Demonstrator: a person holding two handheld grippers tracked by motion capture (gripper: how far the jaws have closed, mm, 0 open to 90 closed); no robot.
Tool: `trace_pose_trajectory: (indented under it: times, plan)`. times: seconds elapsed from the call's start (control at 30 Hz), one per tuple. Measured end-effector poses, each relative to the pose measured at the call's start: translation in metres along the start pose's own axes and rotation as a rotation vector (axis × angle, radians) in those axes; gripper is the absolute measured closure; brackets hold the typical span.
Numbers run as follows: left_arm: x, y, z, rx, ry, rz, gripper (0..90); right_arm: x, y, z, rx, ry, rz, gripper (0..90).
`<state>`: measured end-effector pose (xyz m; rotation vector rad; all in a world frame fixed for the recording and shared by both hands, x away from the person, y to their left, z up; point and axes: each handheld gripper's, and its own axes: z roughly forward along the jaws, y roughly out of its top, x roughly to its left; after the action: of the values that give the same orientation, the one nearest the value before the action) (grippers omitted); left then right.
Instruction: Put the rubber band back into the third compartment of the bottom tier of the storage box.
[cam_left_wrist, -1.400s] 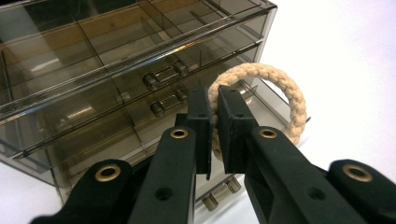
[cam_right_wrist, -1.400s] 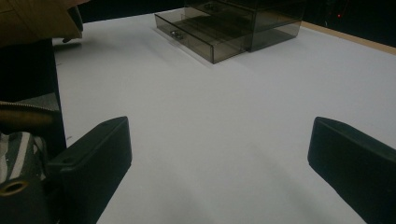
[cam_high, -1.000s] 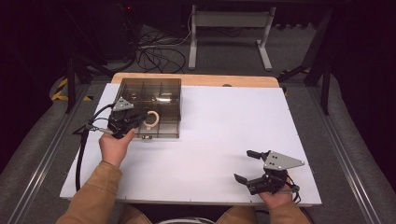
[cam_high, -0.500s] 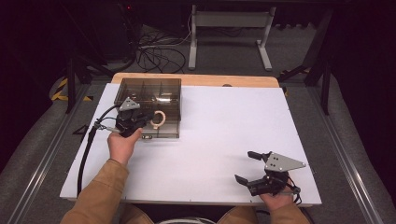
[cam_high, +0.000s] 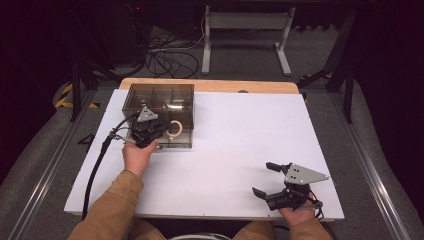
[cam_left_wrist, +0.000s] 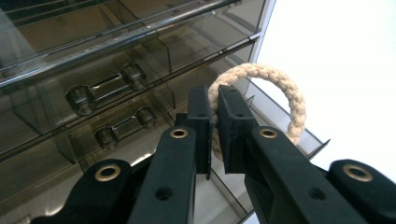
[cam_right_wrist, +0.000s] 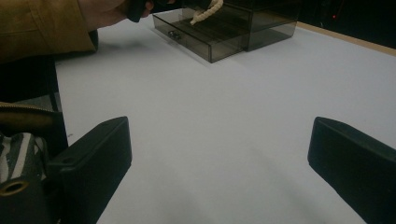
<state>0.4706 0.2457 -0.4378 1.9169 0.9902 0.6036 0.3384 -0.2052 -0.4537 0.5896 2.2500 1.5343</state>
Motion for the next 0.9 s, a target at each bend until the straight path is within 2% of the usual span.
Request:
trace_pose_trajectory:
  times: [0.13, 0.43, 0.9]
  plan:
    - [-0.003, -0.003, 0.006, -0.001, 0.005, 0.023, 84.2, 0.000, 0.000, 0.001, 0.001, 0.001, -0.003, 6.7]
    - [-0.006, -0.005, 0.015, 0.006, 0.005, 0.007, 84.0, 0.000, -0.001, 0.001, 0.004, 0.005, -0.001, 6.7]
    - [-0.012, -0.008, 0.025, 0.033, 0.024, 0.032, 83.7, 0.000, -0.001, 0.001, 0.004, 0.006, -0.001, 6.7]
